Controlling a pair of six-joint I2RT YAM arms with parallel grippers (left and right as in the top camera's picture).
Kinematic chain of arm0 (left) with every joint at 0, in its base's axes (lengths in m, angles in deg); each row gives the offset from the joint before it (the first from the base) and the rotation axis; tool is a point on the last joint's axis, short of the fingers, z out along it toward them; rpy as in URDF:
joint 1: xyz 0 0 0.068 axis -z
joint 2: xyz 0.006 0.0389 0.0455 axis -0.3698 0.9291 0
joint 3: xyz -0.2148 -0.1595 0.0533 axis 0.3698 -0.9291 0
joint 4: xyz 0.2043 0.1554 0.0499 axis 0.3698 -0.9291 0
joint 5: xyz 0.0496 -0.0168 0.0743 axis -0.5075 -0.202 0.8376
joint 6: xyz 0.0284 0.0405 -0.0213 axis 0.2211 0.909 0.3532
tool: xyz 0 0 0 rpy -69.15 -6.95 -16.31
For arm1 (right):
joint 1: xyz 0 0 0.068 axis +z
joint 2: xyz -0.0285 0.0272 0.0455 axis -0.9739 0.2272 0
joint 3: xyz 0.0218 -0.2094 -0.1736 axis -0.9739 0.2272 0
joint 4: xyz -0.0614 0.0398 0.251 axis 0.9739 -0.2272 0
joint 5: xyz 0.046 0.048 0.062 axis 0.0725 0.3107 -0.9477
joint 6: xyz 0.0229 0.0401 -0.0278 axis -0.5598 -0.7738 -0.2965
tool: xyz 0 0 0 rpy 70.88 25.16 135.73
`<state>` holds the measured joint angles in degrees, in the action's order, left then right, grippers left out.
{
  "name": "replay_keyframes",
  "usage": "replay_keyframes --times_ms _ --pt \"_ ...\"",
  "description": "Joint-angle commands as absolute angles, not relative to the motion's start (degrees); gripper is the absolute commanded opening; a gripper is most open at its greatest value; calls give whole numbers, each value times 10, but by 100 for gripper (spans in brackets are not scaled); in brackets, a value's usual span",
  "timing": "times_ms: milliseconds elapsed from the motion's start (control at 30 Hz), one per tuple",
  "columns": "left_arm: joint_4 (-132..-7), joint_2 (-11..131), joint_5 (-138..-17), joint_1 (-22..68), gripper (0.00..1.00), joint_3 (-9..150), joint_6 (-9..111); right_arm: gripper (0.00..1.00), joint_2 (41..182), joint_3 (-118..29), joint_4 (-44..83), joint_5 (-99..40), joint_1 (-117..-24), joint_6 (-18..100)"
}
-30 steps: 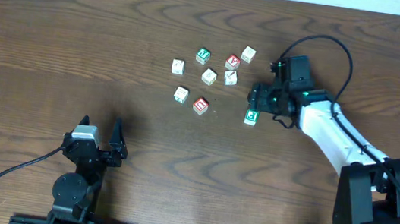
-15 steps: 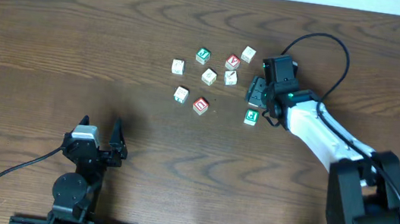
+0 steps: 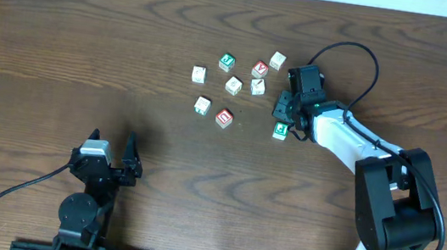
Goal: Lift 3 blocks
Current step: 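Close the right gripper on the blue-lettered block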
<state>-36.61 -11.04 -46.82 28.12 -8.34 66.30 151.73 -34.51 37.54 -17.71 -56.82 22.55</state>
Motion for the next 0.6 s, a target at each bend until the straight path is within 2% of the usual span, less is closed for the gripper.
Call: replay_keyframes --times_ms 0,200,367,567 --pt "-393 -114 -461 279 74 -91 658 25 1515 -356 370 -177 -561 254" --pt "-393 -114 -461 279 74 -91 658 10 1496 -380 326 -186 -552 309" --pt "-393 -114 -461 279 74 -91 658 4 1433 -399 254 -163 -550 324" --pt "-393 -114 -461 279 74 -91 658 2 1329 -399 133 -71 -557 323"
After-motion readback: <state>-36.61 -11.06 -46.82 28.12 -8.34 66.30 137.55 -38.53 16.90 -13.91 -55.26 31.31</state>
